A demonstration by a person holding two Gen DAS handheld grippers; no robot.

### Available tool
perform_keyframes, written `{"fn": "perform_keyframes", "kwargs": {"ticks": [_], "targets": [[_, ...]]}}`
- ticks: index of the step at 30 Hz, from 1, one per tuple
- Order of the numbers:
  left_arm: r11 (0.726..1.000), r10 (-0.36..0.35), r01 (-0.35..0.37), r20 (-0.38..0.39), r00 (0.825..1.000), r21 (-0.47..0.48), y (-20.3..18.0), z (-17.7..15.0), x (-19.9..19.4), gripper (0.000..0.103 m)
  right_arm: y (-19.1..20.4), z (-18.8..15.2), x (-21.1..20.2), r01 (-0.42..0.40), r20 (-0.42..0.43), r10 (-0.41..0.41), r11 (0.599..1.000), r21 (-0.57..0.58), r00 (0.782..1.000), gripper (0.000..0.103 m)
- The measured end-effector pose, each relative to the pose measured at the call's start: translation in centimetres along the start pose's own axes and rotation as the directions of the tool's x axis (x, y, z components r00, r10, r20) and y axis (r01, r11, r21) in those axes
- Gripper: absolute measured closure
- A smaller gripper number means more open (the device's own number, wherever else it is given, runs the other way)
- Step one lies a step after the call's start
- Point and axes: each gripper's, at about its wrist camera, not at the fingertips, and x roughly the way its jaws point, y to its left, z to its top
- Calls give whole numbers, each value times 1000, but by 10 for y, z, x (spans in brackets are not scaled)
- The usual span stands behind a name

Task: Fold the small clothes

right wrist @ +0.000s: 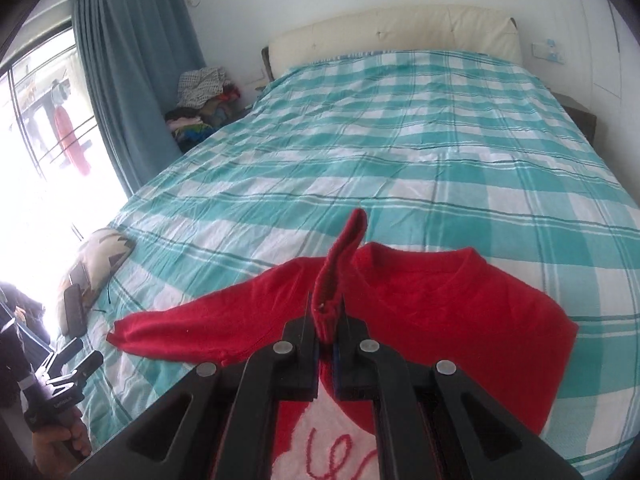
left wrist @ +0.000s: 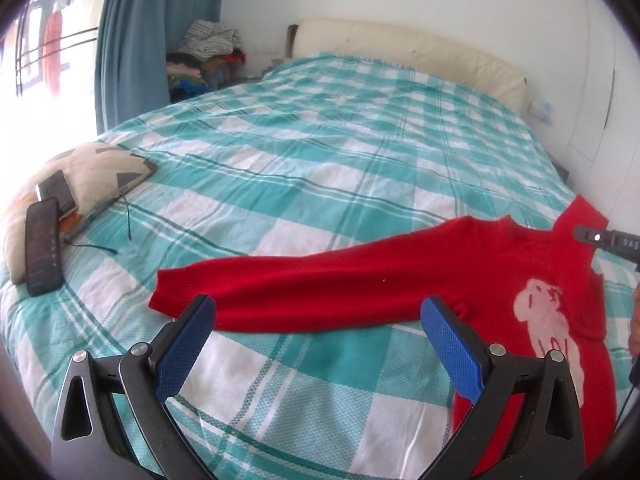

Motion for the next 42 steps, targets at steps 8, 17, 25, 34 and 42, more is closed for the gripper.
{"fn": "perform_keyframes", "kwargs": {"ticks": [8, 17, 25, 34, 42], "targets": [[1000, -25, 25, -3, 1000, -14, 4, 3, 0, 1, 21, -54, 71, -192, -177, 204, 978, 84, 963, 45], [999, -23, 21, -50, 999, -31, 11, -2, 7, 1, -82, -91, 32, -120, -186, 175, 954, 275, 967, 45], [979, 0, -16, -77, 997, -206, 65, 1, 17, 1, -158, -129, -72, 132, -115, -107, 961, 243, 988, 45], [902, -11, -56, -152, 988, -428, 162, 13, 70, 2, -144, -175, -167, 190, 65, -201, 971, 143, 977, 41], [852, -40, -105, -264, 964, -512, 174, -15, 112, 32, -141, -165, -183, 174, 137, -191, 976, 131, 972, 41]]}}
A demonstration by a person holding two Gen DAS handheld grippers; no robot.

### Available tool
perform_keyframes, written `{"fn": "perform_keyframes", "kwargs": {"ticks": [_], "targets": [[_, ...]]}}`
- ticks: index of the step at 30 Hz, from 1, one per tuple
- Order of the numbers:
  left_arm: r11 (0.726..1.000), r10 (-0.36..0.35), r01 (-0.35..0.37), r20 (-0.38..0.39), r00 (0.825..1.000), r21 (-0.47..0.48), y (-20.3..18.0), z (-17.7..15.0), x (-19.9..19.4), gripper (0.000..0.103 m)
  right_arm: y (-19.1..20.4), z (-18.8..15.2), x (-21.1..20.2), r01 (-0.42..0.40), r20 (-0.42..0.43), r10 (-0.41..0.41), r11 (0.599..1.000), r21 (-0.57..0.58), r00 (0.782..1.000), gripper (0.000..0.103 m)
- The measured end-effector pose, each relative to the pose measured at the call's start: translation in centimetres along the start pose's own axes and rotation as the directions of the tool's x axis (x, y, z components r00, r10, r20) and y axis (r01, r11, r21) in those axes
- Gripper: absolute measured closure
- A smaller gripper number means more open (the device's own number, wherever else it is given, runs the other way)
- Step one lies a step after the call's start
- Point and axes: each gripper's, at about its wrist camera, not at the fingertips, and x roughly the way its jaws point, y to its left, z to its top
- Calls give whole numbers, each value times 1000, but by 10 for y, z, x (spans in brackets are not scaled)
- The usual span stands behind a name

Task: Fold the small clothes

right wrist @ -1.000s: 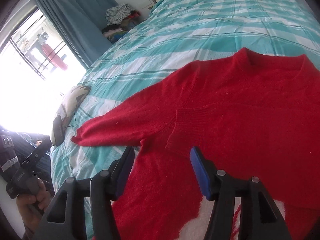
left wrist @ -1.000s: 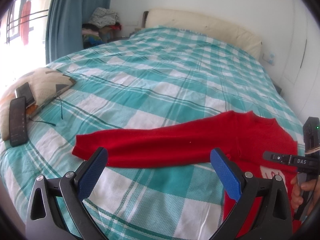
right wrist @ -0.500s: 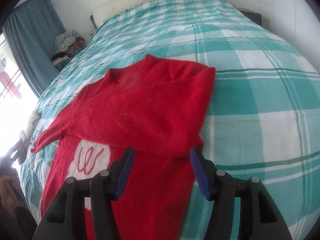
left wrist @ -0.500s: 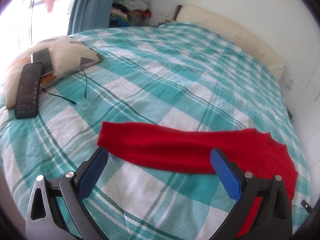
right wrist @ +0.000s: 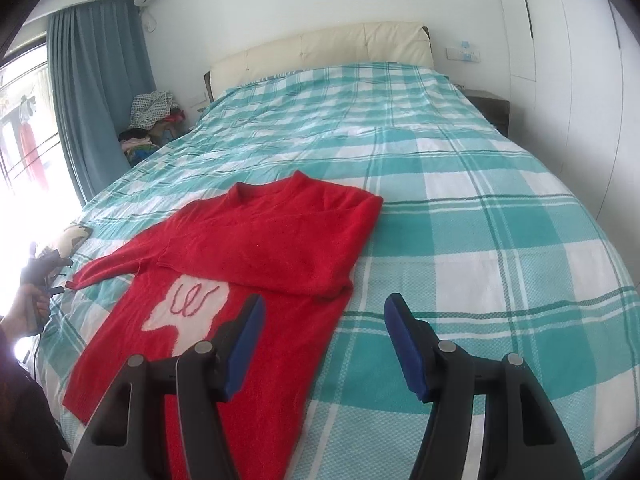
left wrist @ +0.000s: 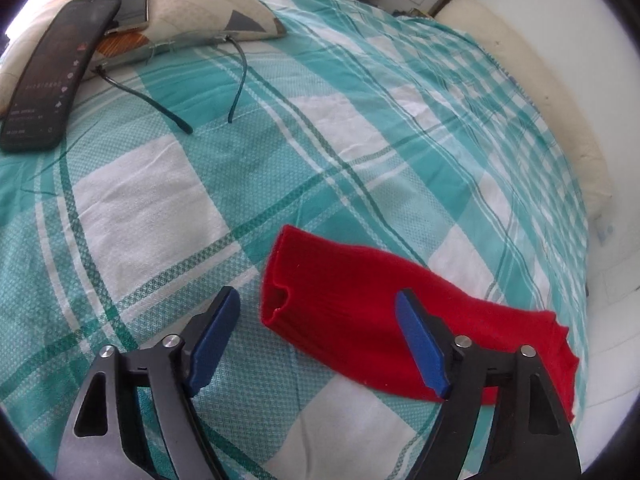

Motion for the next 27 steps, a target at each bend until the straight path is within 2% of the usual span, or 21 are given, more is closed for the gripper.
{"fn": "perform_keyframes", "kwargs": {"ticks": [2, 4, 5, 8, 10, 12, 14, 16, 18, 21, 24, 27], "targets": [[1000, 23, -23, 11, 1000, 6, 1, -3, 3, 49, 2, 0, 1, -11, 0, 11, 1000, 8, 1000, 41], [1000, 5, -5, 6, 1000, 2, 5, -2, 5, 101, 5, -1, 2, -5, -4, 5, 1000, -4, 1000, 41], [1000, -21, 21, 0, 1000, -14, 7, -3, 6, 99, 7, -2, 2, -4, -4, 4, 1000, -11, 1000, 41], [999, -43, 43, 54, 998, -13, 3, -3, -12, 100, 10, -2, 0, -3, 7, 3, 1000, -20, 1000, 41], [995, -71, 63, 112, 991, 73, -21, -6, -39, 101, 11, -1, -3, -3, 24, 4, 1000, -17, 1000, 41], [972, -105, 66, 164, 981, 225, -64, -13, -68, 101, 10, 1, -8, -5, 44, 5, 1000, -10, 999, 41], [927, -171, 102, 165, 971, 361, -116, -24, -94, 101, 8, 4, -12, -16, 60, 15, 1000, 5, 998, 41], [868, -256, 165, 138, 957, 468, -172, -36, -118, 101, 7, 7, -16, -30, 73, 29, 999, 17, 997, 41], [790, -327, 212, 103, 939, 575, -232, -54, -137, 100, 7, 9, -20, -37, 83, 35, 999, 19, 996, 41], [658, -413, 281, 23, 911, 699, -312, -96, -157, 100, 6, 10, -28, -42, 100, 39, 999, 25, 994, 41], [544, -445, 343, -83, 892, 766, -374, -146, -156, 100, 2, 11, -36, -33, 123, 29, 999, 35, 992, 41], [463, -429, 374, -166, 888, 804, -414, -197, -140, 100, -4, 15, -43, -21, 148, 14, 999, 44, 989, 41]]}}
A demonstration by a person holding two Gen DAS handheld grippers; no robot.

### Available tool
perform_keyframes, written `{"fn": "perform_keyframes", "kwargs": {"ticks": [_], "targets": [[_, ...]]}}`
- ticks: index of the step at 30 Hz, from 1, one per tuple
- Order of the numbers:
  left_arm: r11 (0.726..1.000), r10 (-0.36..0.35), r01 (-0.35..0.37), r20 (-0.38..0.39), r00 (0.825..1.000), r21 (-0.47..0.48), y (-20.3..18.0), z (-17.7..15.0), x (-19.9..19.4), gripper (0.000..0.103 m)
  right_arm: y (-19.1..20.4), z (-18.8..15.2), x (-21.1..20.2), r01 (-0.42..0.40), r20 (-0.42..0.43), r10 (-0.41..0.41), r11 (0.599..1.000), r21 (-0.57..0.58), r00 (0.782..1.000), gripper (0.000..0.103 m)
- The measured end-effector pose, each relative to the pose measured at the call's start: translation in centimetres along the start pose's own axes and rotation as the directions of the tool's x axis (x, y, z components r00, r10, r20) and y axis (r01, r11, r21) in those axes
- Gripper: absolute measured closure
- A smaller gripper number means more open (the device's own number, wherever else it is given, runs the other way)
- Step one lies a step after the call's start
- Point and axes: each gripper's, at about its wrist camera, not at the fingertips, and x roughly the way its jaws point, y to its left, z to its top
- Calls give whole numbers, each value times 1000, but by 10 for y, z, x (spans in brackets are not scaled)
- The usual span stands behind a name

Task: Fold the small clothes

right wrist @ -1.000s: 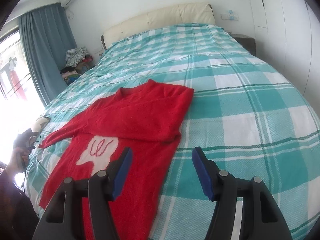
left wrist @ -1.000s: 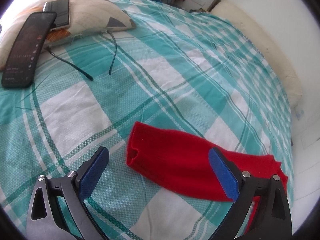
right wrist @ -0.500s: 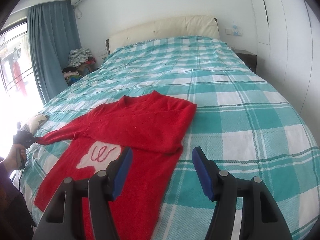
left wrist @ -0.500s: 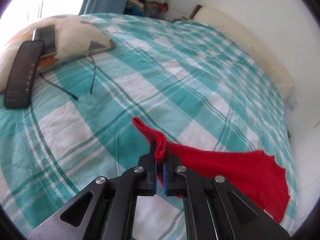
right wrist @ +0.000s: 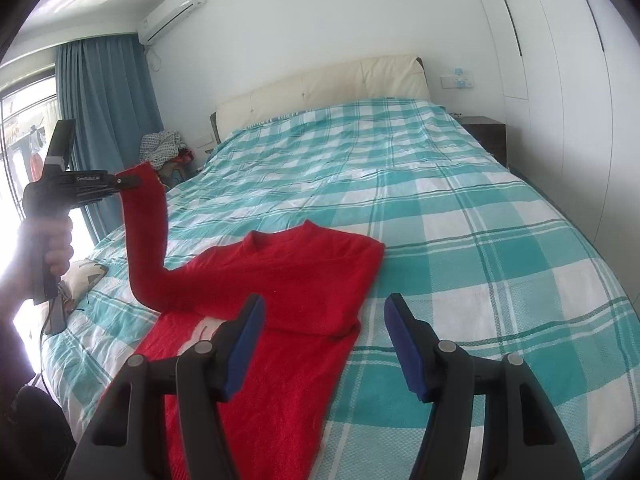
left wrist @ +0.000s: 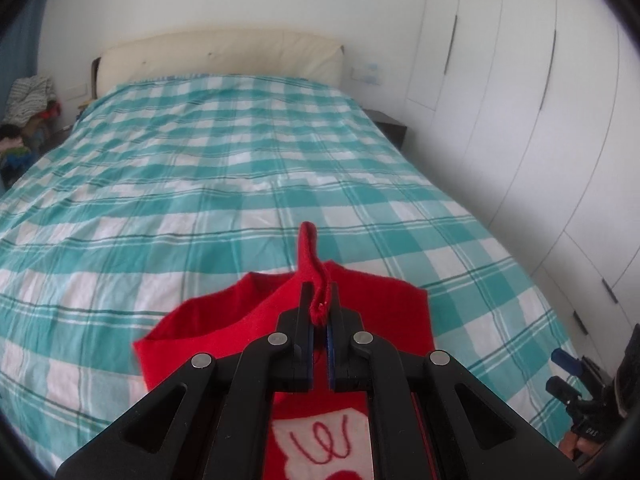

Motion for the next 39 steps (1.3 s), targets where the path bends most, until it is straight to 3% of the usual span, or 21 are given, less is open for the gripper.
{"fn": "perform_keyframes", "kwargs": {"ticks": [4, 8, 9, 10, 12, 15, 19, 21, 24, 27, 30, 32, 33, 35, 36, 39], "targets": [[999, -41, 43, -88, 995, 19, -42, -17, 51, 100, -10, 4, -5, 10, 20, -11, 1000, 22, 1000, 41], [998, -38, 45, -162, 986, 41, -62, -38, 86, 98, -20, 7, -8, 16, 28, -18, 999, 44, 999, 41], [998, -27, 35, -184, 983, 43, -63, -43, 93, 88, -22, 7, -9, 15, 29, -17, 999, 50, 999, 41], [999, -23, 32, -207, 978, 40, -63, -47, 99, 62, -24, 8, -9, 15, 29, -16, 998, 57, 999, 41], [999, -36, 42, -218, 975, 21, -61, -56, 99, 28, -27, 9, -10, 10, 29, -12, 998, 68, 999, 41], [998, -54, 58, -203, 978, 16, -52, -64, 86, 21, -31, 10, -11, 6, 30, -8, 997, 81, 1000, 41], [999, 38, -33, -211, 977, 28, -13, -74, 64, 20, -33, 8, -8, 15, 15, -17, 996, 84, 1000, 41], [994, 103, -108, -215, 971, -10, 26, -78, 56, 21, -34, 6, -6, 20, 3, -20, 995, 94, 1000, 41], [968, 148, -189, -232, 961, -167, 98, -79, 47, 21, -33, 3, -3, 23, -10, -22, 995, 102, 1000, 41], [939, 118, -203, -294, 948, -276, 145, -93, 53, 23, -26, 0, 1, 37, -24, -35, 996, 78, 999, 41], [945, 27, -132, -330, 943, -300, 154, -107, 69, 23, -18, -4, 11, 56, -45, -55, 998, 41, 998, 41], [945, 7, -117, -337, 941, -306, 152, -112, 80, 23, -14, -8, 18, 59, -65, -56, 998, 33, 996, 41], [943, 17, -127, -335, 942, -308, 152, -114, 85, 28, -13, -9, 21, 59, -74, -56, 998, 31, 996, 41], [942, 8, -118, -331, 944, -315, 153, -117, 93, 86, -10, -12, 26, 62, -87, -60, 998, 19, 994, 41], [944, 28, -138, -345, 938, -301, 153, -119, 95, 97, -9, -13, 27, 66, -90, -64, 998, 10, 994, 41], [938, 135, -229, -334, 933, -260, 162, -124, 90, 98, -8, -14, 27, 79, -89, -79, 997, -7, 993, 41]]}}
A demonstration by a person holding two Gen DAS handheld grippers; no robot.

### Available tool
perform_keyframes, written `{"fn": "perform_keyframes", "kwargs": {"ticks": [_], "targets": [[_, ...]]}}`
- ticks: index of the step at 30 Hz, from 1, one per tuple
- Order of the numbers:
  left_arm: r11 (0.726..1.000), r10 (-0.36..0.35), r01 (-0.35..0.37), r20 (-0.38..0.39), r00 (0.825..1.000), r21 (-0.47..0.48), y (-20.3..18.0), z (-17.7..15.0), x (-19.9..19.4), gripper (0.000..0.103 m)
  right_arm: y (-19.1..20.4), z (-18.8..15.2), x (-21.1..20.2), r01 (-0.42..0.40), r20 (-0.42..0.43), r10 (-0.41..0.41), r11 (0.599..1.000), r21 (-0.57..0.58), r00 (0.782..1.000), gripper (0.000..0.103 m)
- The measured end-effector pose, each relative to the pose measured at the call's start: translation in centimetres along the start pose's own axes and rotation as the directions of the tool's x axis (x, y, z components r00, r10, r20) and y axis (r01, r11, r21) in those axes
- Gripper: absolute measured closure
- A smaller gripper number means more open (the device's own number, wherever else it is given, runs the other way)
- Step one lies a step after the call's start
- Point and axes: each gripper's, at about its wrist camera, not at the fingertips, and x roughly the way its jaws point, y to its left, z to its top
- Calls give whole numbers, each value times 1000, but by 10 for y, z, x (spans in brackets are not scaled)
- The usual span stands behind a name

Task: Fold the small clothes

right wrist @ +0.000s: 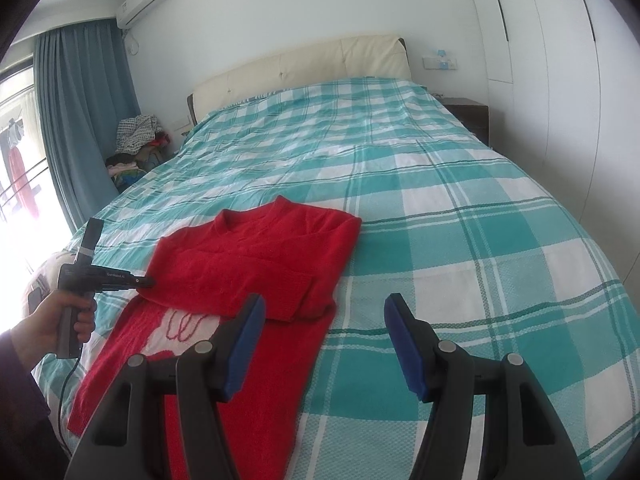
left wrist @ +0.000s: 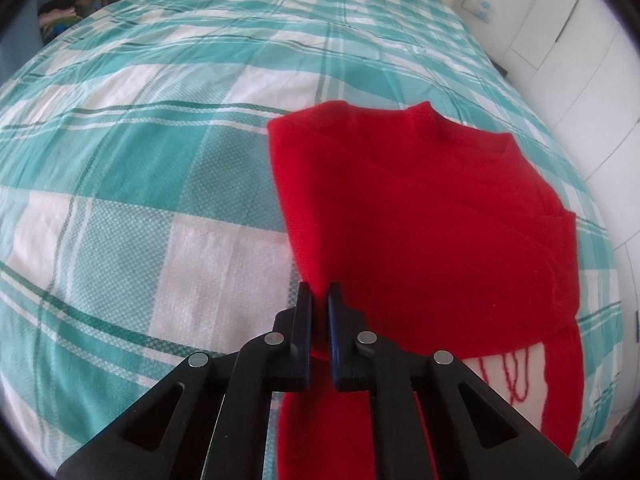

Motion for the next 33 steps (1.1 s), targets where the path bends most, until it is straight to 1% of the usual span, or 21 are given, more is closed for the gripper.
{"fn": "perform_keyframes", "kwargs": {"ticks": [1, 2, 4, 5, 6, 7, 8, 9, 10, 12, 15, 17, 19, 20, 24, 25, 28, 30, 32, 33], "targets": [[1000, 4, -4, 1, 1000, -24, 8, -1, 1, 98, -1, 0, 0, 0, -1, 0, 1000, 2, 1000, 41], [999, -8, 8, -7, 1000, -39, 14, -3, 4, 98, -2, 0, 0, 0, -2, 0, 1000, 6, 1000, 41], [1000, -21, 20, -12, 1000, -19, 14, -6, 8, 97, -5, 1, 1, -4, -9, 5, 1000, 16, 1000, 41], [1000, -14, 14, 1, 1000, -4, 11, -7, 7, 95, -6, 1, 2, -8, -14, 9, 1000, 22, 1000, 41], [1000, -8, 8, 5, 1000, -3, 10, -9, 6, 91, -6, 2, 3, -12, -16, 13, 999, 29, 1000, 41], [1000, 1, -1, 6, 1000, -14, 11, -10, 5, 78, -7, 2, 2, -15, -15, 16, 999, 35, 1000, 41], [1000, 2, -2, 5, 1000, -31, 12, -11, 3, 68, -7, 3, 1, -16, -11, 16, 999, 36, 1000, 41], [999, 9, -8, 9, 1000, -47, 14, -13, 0, 49, -6, 3, -1, -13, -5, 13, 999, 33, 1000, 41], [998, 22, -20, 24, 999, -57, 16, -16, -6, 39, -6, 4, -4, -5, 4, 5, 1000, 26, 1000, 41], [998, 46, -43, 55, 997, -52, 18, -23, -20, 35, -6, 4, -9, 17, 21, -18, 1000, 9, 1000, 41], [996, 93, -93, 85, 992, -6, 18, -37, -44, 28, -10, 3, -12, 38, 28, -38, 999, 9, 999, 40], [991, 124, -130, 119, 985, 36, 15, -48, -63, 22, -14, 2, -11, 43, 22, -43, 999, 27, 999, 39], [985, 150, -161, 156, 976, 62, 12, -59, -82, 14, -16, 2, -10, 50, 15, -50, 998, 42, 999, 38], [983, 158, -172, 174, 972, 68, 11, -64, -92, 13, -16, 2, -9, 54, 13, -55, 998, 45, 998, 38], [980, 157, -182, 241, 958, 83, 3, -82, -124, 5, -11, 1, -5, 95, 11, -95, 995, 26, 995, 23], [979, 159, -186, 260, 952, 81, 2, -85, -130, 4, -9, -1, -3, 103, 6, -103, 995, 16, 995, 23], [977, 175, -203, 304, 937, 62, 1, -93, -139, 2, -3, -6, 3, 122, -20, -122, 992, -19, 992, 23], [975, 187, -214, 324, 927, 50, 4, -97, -137, 2, -1, -10, 6, 133, -41, -134, 991, -36, 990, 22], [975, 199, -220, 330, 923, 29, 10, -102, -130, 2, -1, -15, 8, 149, -64, -151, 988, -44, 986, 21], [975, 204, -220, 324, 924, 12, 15, -103, -126, 2, -2, -18, 9, 158, -71, -161, 986, -43, 984, 18]]}}
